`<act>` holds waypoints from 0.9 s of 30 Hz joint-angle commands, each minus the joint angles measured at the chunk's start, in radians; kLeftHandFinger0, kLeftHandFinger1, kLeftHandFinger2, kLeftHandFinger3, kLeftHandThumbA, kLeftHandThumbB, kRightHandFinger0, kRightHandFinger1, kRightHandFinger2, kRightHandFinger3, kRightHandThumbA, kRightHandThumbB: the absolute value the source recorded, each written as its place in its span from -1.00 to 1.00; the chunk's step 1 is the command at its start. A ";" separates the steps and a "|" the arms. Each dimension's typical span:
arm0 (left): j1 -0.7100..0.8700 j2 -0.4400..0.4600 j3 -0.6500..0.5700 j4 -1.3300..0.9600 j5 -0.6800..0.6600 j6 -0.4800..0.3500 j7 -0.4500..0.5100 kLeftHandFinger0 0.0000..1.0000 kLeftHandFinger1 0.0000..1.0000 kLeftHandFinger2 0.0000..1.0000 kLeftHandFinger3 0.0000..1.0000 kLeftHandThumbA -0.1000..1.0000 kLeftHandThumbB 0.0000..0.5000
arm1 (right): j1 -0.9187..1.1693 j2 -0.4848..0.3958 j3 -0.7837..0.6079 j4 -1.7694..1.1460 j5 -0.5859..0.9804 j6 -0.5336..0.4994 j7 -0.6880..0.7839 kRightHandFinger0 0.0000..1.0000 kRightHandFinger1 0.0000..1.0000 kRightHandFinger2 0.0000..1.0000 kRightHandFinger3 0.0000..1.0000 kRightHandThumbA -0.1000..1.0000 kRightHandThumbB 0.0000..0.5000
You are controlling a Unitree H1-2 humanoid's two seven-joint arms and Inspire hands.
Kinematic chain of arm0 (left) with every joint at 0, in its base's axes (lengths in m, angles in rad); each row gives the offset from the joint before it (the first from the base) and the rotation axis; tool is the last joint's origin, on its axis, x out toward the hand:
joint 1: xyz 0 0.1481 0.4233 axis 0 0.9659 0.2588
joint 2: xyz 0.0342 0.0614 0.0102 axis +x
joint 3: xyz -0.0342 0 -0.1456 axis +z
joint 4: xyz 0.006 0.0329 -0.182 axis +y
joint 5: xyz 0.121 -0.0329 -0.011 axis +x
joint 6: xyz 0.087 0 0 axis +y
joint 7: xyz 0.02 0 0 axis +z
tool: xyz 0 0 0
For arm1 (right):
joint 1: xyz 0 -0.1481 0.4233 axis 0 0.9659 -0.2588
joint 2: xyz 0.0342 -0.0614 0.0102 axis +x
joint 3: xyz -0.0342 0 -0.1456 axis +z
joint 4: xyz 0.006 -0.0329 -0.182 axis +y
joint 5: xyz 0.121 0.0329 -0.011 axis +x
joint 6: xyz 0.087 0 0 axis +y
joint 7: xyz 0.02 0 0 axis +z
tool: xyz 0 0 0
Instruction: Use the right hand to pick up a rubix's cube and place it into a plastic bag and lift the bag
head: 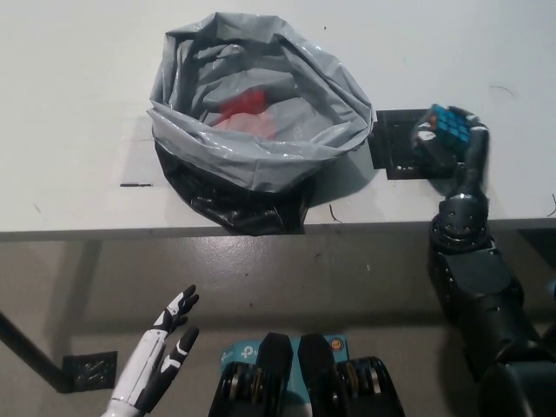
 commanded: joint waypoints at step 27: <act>0.056 -0.013 -0.003 -0.014 -0.019 -0.056 -0.002 1.00 1.00 1.00 1.00 1.00 -0.50 | -0.006 0.111 0.128 -0.815 0.082 0.107 0.156 -0.97 -0.39 0.44 0.41 -0.79 -0.24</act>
